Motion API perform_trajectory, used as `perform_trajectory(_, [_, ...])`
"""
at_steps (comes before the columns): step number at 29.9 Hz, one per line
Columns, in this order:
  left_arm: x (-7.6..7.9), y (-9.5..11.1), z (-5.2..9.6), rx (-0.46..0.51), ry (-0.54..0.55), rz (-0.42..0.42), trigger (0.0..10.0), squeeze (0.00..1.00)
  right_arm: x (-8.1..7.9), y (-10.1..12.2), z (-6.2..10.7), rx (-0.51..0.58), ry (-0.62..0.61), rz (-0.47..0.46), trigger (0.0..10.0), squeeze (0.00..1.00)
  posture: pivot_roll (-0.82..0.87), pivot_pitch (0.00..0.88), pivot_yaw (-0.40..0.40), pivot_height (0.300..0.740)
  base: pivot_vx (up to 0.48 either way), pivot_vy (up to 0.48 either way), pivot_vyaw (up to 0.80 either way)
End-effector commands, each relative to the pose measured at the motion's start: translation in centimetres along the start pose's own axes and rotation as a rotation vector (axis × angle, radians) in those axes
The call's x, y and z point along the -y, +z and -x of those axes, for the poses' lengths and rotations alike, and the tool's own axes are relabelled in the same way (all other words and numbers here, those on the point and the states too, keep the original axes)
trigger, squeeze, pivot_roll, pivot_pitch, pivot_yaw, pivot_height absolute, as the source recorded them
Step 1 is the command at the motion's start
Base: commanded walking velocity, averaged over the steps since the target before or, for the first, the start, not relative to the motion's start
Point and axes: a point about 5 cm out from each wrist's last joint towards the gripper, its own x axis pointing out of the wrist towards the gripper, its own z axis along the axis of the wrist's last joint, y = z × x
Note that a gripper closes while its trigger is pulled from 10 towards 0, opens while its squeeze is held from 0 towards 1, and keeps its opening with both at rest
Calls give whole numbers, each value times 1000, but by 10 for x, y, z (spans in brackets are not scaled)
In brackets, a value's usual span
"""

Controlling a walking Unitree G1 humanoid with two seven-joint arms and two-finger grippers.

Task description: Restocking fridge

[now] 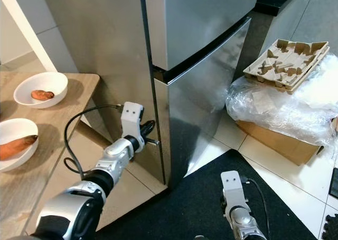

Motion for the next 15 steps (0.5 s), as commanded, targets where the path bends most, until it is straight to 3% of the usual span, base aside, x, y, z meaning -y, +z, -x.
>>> perform_trajectory(1, [5,-6,1,-10,-5,12,10000,0,-2,-5,2,-7,0,13,10000,0,-122,131,8,740,0,0,0])
perform_trajectory(5, [14,-3,-4,3,-25,24,10000,0,-1,-4,1,-5,-2,28,10000,0,-126,131,-2,740,0,0,0])
perform_trajectory(15, [20,2,-9,6,-18,-12,10000,0,2,-1,1,4,-10,42,10000,0,-128,130,-5,740,0,0,0])
